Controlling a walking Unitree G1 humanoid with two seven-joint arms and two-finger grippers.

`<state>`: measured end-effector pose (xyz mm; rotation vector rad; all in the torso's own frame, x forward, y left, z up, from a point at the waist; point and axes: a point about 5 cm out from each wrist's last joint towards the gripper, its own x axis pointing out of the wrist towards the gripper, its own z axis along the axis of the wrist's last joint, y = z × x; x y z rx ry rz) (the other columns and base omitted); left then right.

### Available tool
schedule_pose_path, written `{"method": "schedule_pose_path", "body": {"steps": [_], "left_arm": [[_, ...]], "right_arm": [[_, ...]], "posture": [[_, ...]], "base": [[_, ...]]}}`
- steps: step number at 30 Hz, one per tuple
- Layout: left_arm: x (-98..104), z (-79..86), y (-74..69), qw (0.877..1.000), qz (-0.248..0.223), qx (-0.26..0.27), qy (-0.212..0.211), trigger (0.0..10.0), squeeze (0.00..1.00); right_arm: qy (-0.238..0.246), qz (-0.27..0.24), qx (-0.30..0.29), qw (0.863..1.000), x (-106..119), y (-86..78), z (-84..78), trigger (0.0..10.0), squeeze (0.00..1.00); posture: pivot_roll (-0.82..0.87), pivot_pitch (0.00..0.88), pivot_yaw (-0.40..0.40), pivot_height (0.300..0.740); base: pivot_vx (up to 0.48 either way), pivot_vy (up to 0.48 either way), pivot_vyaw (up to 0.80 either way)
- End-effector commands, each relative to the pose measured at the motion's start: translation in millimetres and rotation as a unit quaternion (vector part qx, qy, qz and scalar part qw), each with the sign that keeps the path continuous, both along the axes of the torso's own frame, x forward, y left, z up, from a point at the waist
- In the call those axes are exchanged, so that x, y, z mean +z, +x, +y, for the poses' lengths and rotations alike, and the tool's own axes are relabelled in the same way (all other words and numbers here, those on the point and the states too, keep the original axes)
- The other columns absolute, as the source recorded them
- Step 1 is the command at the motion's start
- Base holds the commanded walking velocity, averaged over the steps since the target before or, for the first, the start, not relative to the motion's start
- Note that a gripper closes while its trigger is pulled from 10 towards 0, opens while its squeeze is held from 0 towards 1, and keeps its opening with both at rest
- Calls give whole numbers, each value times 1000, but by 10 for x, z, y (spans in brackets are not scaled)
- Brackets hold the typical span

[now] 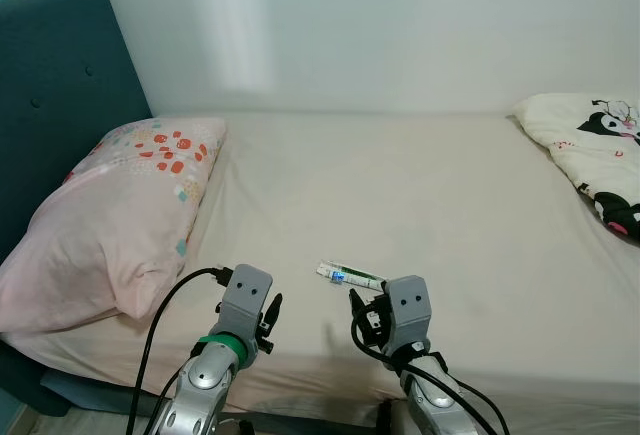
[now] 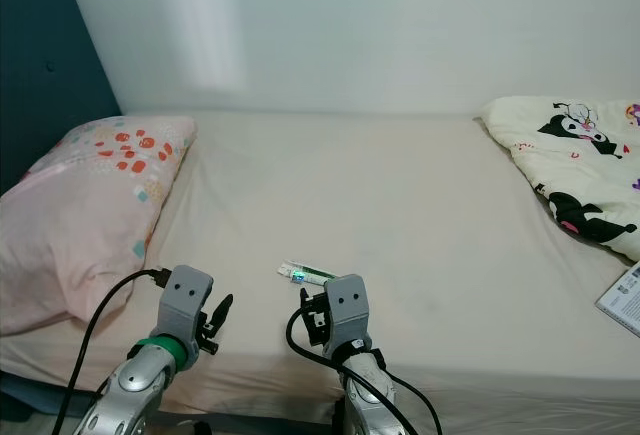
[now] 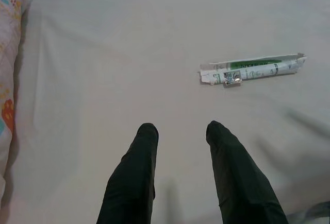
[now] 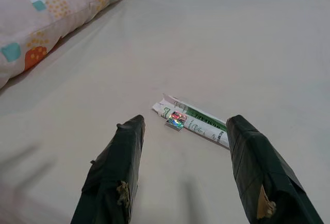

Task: Clean up the room

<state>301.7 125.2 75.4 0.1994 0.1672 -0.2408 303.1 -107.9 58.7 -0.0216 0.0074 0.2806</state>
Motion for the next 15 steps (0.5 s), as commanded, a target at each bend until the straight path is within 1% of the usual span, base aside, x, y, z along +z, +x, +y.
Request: {"method": "schedule_pose_path", "body": {"steps": [1, 12, 15], "left_arm": [[-38, 33, -29, 1000, 10, 0, 9, 10000, 0], [-23, 36, -14, 1000, 11, -2, 10, 10000, 0], [-17, 35, -10, 1000, 11, -2, 10, 10000, 0]], "right_arm": [[0, 8, 1, 1000, -16, -2, 6, 10000, 0], [0, 8, 1, 1000, -16, 4, 15, 10000, 0], [-12, 3, 5, 1000, 0, 20, 8, 10000, 0]], "posture": [[-80, 42, 100, 595], [-80, 45, 107, 595], [-80, 49, 110, 595]], "base": [[0, 0, 0], [0, 0, 0], [0, 0, 0]]}}
